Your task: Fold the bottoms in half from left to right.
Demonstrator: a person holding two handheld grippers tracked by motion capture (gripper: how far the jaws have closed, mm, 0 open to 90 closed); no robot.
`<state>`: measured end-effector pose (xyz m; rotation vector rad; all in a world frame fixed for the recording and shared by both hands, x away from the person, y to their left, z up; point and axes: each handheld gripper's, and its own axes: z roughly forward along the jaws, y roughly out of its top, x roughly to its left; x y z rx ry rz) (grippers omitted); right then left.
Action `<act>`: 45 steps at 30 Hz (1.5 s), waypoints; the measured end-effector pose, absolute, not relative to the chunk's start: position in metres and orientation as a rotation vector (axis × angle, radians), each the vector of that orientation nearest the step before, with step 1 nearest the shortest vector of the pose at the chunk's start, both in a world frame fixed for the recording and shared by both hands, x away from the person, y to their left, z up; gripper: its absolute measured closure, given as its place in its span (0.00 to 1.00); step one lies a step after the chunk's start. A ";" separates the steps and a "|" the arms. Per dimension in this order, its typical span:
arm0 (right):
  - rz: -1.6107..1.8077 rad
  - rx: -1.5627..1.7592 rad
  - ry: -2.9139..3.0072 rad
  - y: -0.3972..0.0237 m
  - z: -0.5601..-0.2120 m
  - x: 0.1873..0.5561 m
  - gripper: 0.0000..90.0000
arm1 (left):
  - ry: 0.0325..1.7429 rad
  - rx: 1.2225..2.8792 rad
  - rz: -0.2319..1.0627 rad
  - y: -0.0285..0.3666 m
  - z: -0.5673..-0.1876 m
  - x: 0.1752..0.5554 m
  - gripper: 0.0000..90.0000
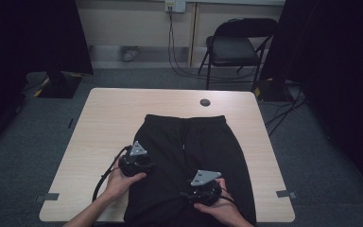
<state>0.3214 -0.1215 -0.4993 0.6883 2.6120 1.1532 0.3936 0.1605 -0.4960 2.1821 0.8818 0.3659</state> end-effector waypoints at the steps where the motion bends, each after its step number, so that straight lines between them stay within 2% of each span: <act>1: 1.149 0.690 2.616 -0.126 -0.499 0.321 0.51 | 0.876 2.178 0.358 0.156 -0.496 0.391 0.57; 5: 1.126 0.709 2.618 -0.142 -0.497 0.319 0.51 | 0.847 2.207 0.327 0.145 -0.495 0.380 0.55; 10: 1.047 0.758 2.637 -0.163 -0.492 0.308 0.51 | 0.795 2.262 0.201 0.137 -0.488 0.366 0.55; 11: 1.028 0.761 2.645 -0.162 -0.491 0.307 0.49 | 0.783 2.263 0.195 0.137 -0.487 0.368 0.56; 12: 1.015 0.768 2.661 -0.159 -0.490 0.307 0.41 | 0.766 2.245 0.195 0.139 -0.486 0.371 0.55; 13: 1.026 0.793 2.671 -0.156 -0.488 0.307 0.38 | 0.770 2.231 0.228 0.141 -0.484 0.374 0.55; 15: 1.058 0.787 2.660 -0.154 -0.485 0.307 0.41 | 0.794 2.223 0.261 0.144 -0.483 0.378 0.55; 20: 1.243 0.761 2.587 -0.132 -0.460 0.303 0.45 | 0.911 2.218 0.294 0.159 -0.483 0.410 0.60; 22: 1.295 0.693 2.614 -0.107 -0.450 0.300 0.50 | 0.903 2.251 0.347 0.157 -0.486 0.413 0.60; 26: 1.336 0.555 2.692 -0.066 -0.447 0.293 0.62 | 0.888 2.227 0.340 0.157 -0.492 0.412 0.59; 29: 1.318 0.454 2.757 -0.037 -0.455 0.286 0.62 | 0.888 2.206 0.351 0.158 -0.494 0.411 0.59; 31: 1.293 0.434 2.778 -0.022 -0.464 0.284 0.58 | 0.893 2.199 0.357 0.157 -0.494 0.411 0.59; 34: 1.264 0.438 2.816 -0.008 -0.480 0.285 0.52 | 0.894 2.198 0.369 0.156 -0.494 0.412 0.58; 38: 1.223 0.439 2.830 0.000 -0.492 0.282 0.49 | 0.894 2.196 0.368 0.156 -0.494 0.413 0.58; 39: 1.197 0.430 2.827 0.000 -0.495 0.281 0.51 | 0.892 2.197 0.370 0.156 -0.494 0.413 0.58; 41: 1.205 0.419 2.776 -0.002 -0.497 0.280 0.62 | 0.895 2.197 0.367 0.156 -0.494 0.413 0.57; 43: 1.192 0.424 2.742 -0.004 -0.497 0.280 0.76 | 0.904 2.209 0.348 0.155 -0.493 0.414 0.53; 45: 1.169 0.423 2.735 -0.006 -0.495 0.283 0.96 | 0.907 2.204 0.354 0.155 -0.492 0.415 0.51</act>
